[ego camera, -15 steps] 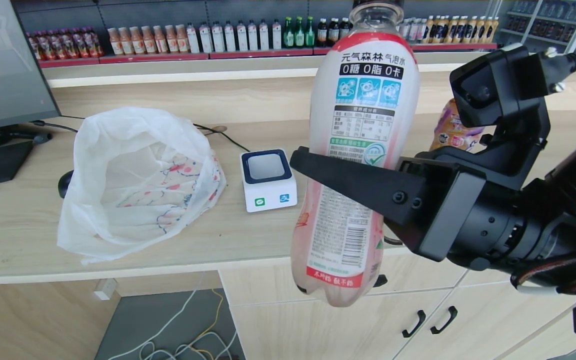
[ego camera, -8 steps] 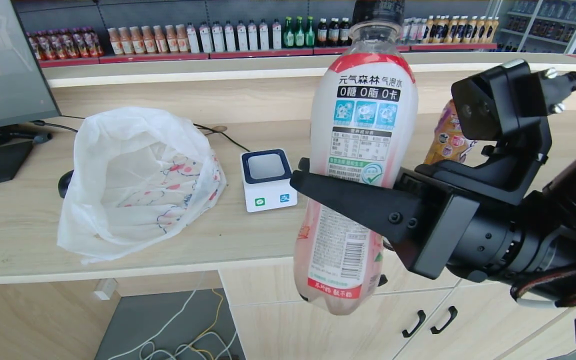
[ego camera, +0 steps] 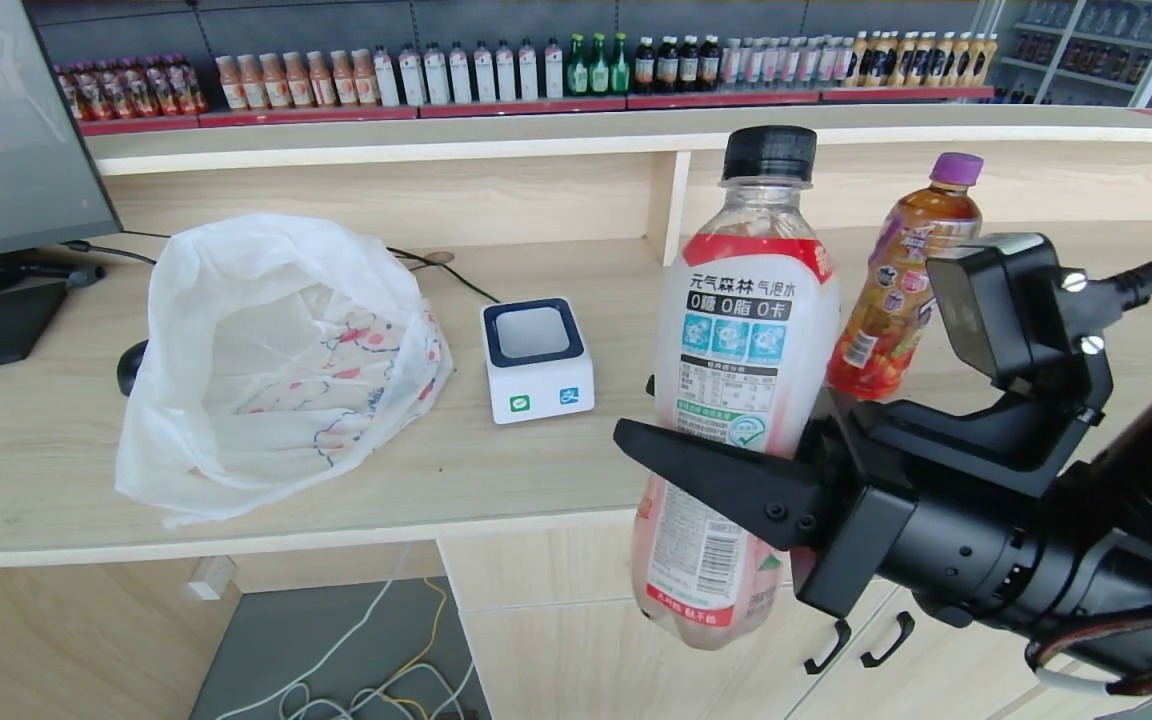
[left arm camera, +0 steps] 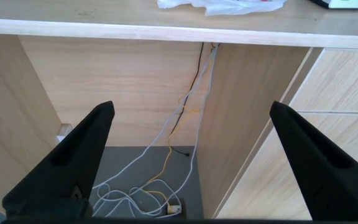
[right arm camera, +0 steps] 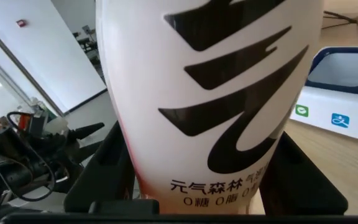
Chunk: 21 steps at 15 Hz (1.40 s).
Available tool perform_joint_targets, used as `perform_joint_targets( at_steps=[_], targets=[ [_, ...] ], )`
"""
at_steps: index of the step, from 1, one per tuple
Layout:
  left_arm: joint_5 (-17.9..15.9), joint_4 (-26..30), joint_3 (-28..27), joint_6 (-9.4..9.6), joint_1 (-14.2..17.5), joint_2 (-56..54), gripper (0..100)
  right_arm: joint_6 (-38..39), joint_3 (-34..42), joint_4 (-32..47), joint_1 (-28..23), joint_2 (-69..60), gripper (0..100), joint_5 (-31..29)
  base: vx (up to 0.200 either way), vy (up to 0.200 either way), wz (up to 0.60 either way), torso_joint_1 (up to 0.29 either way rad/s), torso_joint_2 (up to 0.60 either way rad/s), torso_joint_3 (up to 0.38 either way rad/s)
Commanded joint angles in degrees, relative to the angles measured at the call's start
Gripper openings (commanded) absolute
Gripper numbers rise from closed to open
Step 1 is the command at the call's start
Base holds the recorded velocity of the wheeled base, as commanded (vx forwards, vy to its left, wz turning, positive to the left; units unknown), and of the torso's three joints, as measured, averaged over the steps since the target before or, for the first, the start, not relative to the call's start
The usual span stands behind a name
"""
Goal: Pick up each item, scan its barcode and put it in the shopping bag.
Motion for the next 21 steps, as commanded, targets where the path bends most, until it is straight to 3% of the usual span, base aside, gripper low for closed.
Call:
perform_joint_targets(
  at_steps=[1, 5, 9, 11, 14, 17, 21],
  targets=[
    [0.0, 0.0, 0.0, -0.01, 0.0, 0.0, 100, -1.8, 1.5, 0.0, 0.0, 0.4, 0, -2.3, 0.0, 0.0, 0.0, 0.0, 0.0, 0.0],
    [0.0, 0.0, 0.0, 0.07, 0.0, 0.0, 100, -5.0, 4.6, -0.3, -0.8, 1.4, 0, -11.1, 0.0, 0.0, 0.0, 0.0, 0.0, 0.0],
    [0.0, 0.0, 0.0, -0.01, 0.0, 0.0, 100, -13.4, 4.2, -0.3, -1.3, 1.5, 0, -20.7, 0.0, 0.0, 0.0, 0.0, 0.0, 0.0],
    [0.0, 0.0, 0.0, 0.16, -0.1, 0.0, 100, -19.3, 5.5, -0.6, -4.4, 1.7, 0, -25.3, 0.0, 0.0, 0.0, 0.0, 0.0, 0.0],
    [0.0, 0.0, 0.0, 0.25, 0.0, 0.0, 100, -21.8, 5.2, -6.9, -5.2, 3.8, 0, -31.9, 0.0, 0.0, 0.0, 0.0, 0.0, 0.0],
    [0.0, 0.0, 0.0, 0.16, 0.0, 0.0, 100, -25.0, 4.4, -20.7, -5.1, 8.8, 0, -34.5, 0.0, 0.0, 0.0, 0.0, 0.0, 0.0],
    [0.0, 0.0, 0.0, 0.07, 0.0, 0.0, 100, -27.1, 1.8, -22.9, -5.1, 10.2, 0, -34.5, 0.0, 0.0, 0.0, 0.0, 0.0, 0.0]
  ],
)
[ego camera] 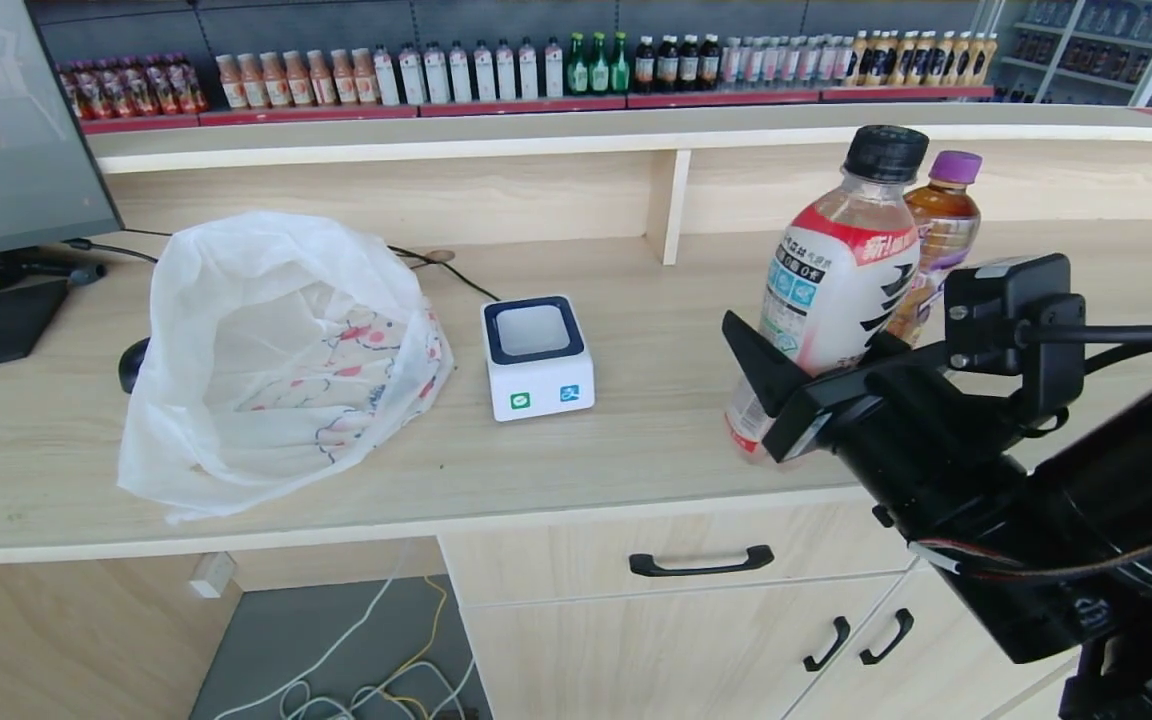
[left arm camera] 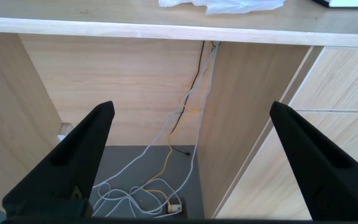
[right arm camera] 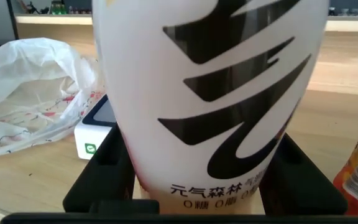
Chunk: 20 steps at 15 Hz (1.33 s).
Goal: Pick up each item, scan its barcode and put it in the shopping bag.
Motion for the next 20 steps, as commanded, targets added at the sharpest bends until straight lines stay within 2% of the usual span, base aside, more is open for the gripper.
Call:
perform_joint_targets(
  at_steps=[1, 5, 10, 13, 16, 20],
  targets=[
    [0.0, 0.0, 0.0, 0.0, 0.0, 0.0, 100, 0.1, -2.9, -0.2, -0.1, 1.1, 0, 0.0, 0.0, 0.0, 0.0, 0.0, 0.0, 0.0],
    [0.0, 0.0, 0.0, 0.0, 0.0, 0.0, 100, 0.2, -4.1, -0.2, -1.2, 2.1, 0, 0.0, 0.0, 0.0, 0.0, 0.0, 0.0, 0.0],
    [0.0, 0.0, 0.0, 0.0, 0.0, 0.0, 100, 1.1, -6.6, -0.2, -2.9, 1.9, 0, 0.1, 0.0, 0.2, 0.0, 0.004, 0.0, 0.006],
    [0.0, 0.0, 0.0, 0.09, 0.0, 0.0, 100, 0.1, -13.1, -0.2, -2.7, 1.9, 0, 0.7, 0.0, 0.2, 0.0, 0.004, 0.01, 0.005],
    [0.0, 0.0, 0.0, 0.09, 0.0, 0.0, 100, 0.4, -13.2, -0.2, -2.7, 1.9, 0, -1.9, 0.0, 0.2, 0.0, 0.001, 0.0, 0.001],
    [0.0, 0.0, 0.0, 0.35, -0.1, 0.0, 100, 0.5, -14.8, -0.2, -2.7, 2.0, 0, -2.1, 0.0, 0.15, 0.0, 0.002, 0.0, 0.002]
  ],
)
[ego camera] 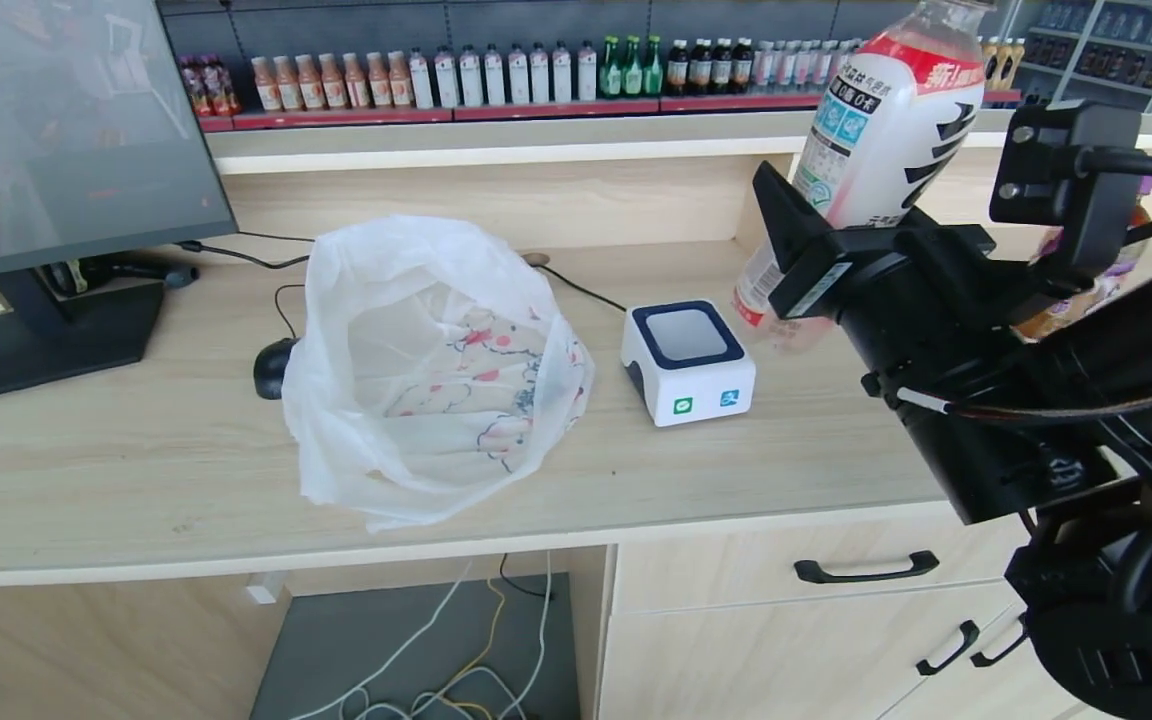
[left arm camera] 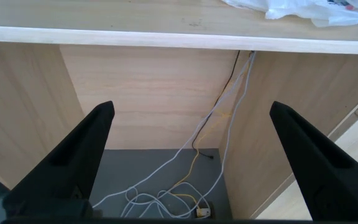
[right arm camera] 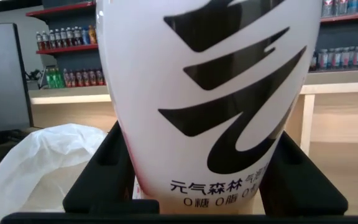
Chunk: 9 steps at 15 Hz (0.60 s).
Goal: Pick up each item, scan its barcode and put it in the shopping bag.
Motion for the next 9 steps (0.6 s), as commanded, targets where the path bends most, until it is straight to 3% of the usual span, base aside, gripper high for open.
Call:
perform_joint_targets(
  at_steps=[1, 9],
  targets=[
    [0.0, 0.0, 0.0, 0.0, 0.0, 0.0, 100, -0.3, 0.0, -0.1, 0.0, -0.2, 0, 0.0, 0.0, 0.0, 0.0, 0.0, 0.0, 0.0],
    [0.0, 0.0, 0.0, 0.0, 0.0, 0.0, 100, -0.9, -0.1, -0.1, 3.4, -0.4, 0, -0.2, 0.0, 0.0, 0.0, 0.0, 0.0, 0.0]
  ],
)
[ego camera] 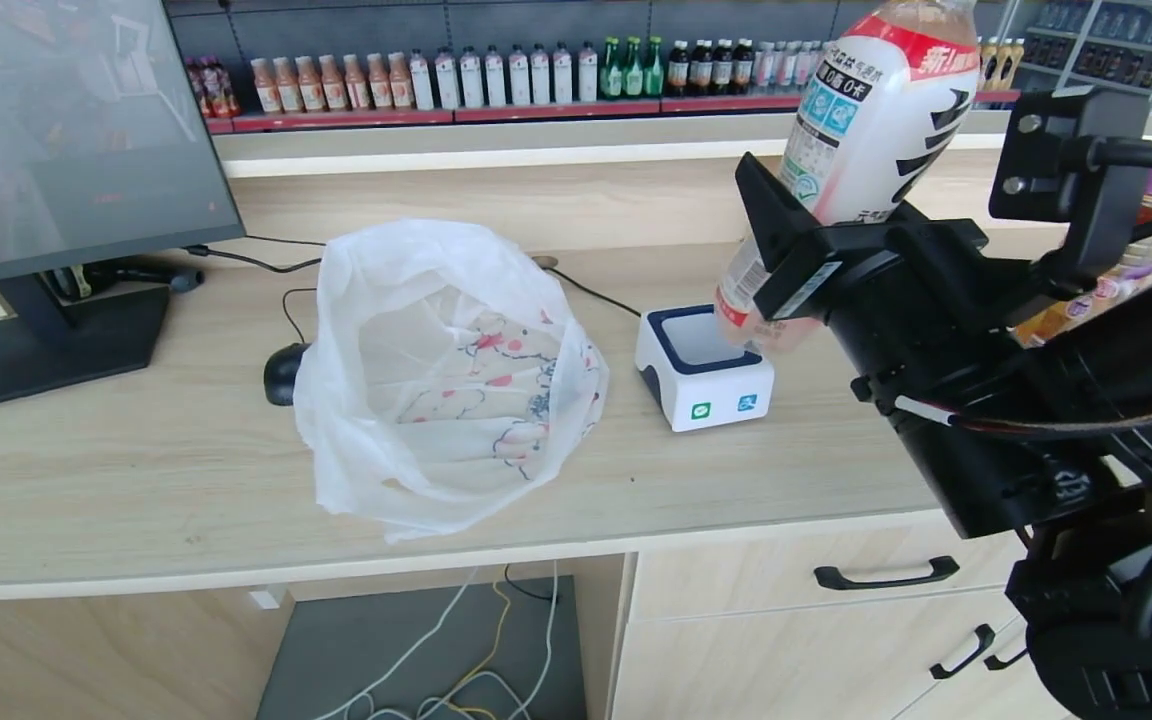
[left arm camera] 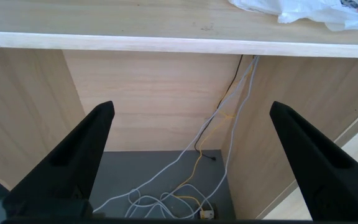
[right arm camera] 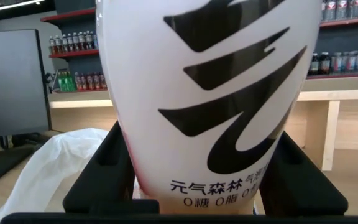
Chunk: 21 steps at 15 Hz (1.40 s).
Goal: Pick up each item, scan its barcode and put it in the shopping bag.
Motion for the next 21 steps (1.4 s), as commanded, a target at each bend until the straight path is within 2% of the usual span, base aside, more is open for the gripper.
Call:
perform_joint_targets(
  at_steps=[1, 5, 8, 12, 15, 17, 21],
  targets=[
    [0.0, 0.0, 0.0, 0.02, 0.0, 0.0, 100, -0.1, 0.9, 0.1, 0.3, -0.5, 0, 0.1, 0.0, 0.0, 0.0, 0.0, 0.0, 0.0],
    [0.0, 0.0, 0.0, 0.02, 0.0, 0.0, 100, -3.9, 1.9, 0.7, -0.9, 0.9, 0, 0.3, 0.0, 0.0, 0.0, 0.0, 0.0, 0.0],
    [0.0, 0.0, 0.0, 0.02, 0.0, 0.0, 100, -8.0, 0.7, 4.7, -0.9, 1.9, 0, 0.1, 0.0, 0.0, 0.0, 0.0, 0.0, 0.0],
    [0.0, 0.0, 0.0, 0.02, 0.0, 0.0, 100, -16.6, -7.0, 5.5, -2.5, 6.7, 0, 0.4, 0.0, 0.0, 0.0, 0.0, 0.0, 0.0],
    [0.0, 0.0, 0.0, 0.02, 0.0, 0.0, 100, -23.3, -8.8, 5.2, -7.1, 6.7, 0, 2.1, 0.0, 0.0, 0.0, 0.0, 0.0, 0.0],
    [0.0, 0.0, 0.0, 0.02, 0.0, 0.0, 100, -26.1, -11.6, 6.6, -9.5, 7.2, 0, 9.9, 0.0, 0.0, 0.0, 0.0, 0.0, 0.0],
    [0.0, 0.0, 0.0, 0.02, 0.0, 0.0, 100, -31.9, -12.2, 11.0, -14.8, 7.0, 0, 24.8, 0.0, 0.0, 0.0, 0.0, 0.0, 0.0]
  ],
)
